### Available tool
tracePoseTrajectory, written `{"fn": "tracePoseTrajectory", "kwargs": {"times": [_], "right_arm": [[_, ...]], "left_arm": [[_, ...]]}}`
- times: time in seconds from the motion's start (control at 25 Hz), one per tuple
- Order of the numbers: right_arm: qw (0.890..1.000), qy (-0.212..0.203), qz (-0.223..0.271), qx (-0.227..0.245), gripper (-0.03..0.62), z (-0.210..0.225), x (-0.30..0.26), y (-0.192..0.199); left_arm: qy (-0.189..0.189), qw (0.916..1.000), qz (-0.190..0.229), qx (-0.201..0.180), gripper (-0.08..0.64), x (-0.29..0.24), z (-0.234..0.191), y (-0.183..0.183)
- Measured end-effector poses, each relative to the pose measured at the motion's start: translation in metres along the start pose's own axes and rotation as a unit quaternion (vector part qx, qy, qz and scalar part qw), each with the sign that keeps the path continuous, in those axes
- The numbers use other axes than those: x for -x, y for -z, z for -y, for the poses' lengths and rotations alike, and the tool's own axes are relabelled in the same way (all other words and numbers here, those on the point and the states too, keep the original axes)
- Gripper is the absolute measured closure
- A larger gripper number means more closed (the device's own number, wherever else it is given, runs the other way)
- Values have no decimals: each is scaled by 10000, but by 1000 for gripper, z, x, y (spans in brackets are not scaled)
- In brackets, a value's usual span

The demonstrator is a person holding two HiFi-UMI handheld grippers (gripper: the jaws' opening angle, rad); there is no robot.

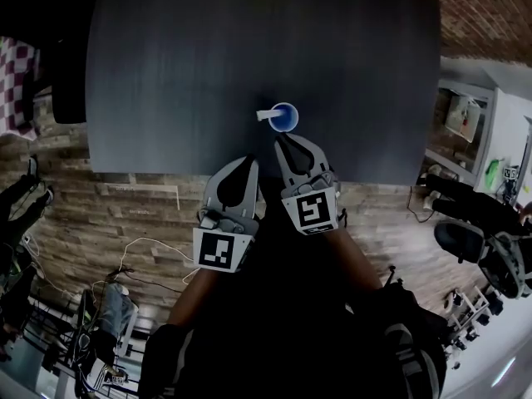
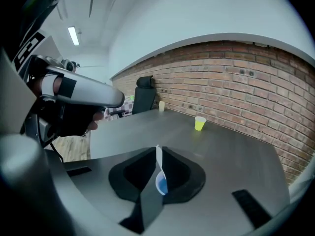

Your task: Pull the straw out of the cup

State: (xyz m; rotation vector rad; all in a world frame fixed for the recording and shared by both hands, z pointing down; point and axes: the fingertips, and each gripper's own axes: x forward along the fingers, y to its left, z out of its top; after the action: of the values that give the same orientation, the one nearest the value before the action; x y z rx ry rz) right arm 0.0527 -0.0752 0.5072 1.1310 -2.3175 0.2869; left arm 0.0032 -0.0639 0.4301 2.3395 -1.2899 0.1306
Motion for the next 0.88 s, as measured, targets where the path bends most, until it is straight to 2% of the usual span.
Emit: {"fn": "tracePoseTrajectory", "kwargs": {"times": [0.44, 0.64, 0.88], "right_arm": [[9986, 76, -491, 159, 577, 1, -22, 26], [9966, 82, -728, 382, 533, 0, -32, 40], [9951, 114, -845, 498, 520, 1, -42, 49]], "left_arm": [[-87, 9999, -95, 45, 555, -4, -18, 6], [-119, 9997, -160, 115, 555, -5, -25, 13], [-139, 9996, -171, 150, 555, -4, -29, 17]]}}
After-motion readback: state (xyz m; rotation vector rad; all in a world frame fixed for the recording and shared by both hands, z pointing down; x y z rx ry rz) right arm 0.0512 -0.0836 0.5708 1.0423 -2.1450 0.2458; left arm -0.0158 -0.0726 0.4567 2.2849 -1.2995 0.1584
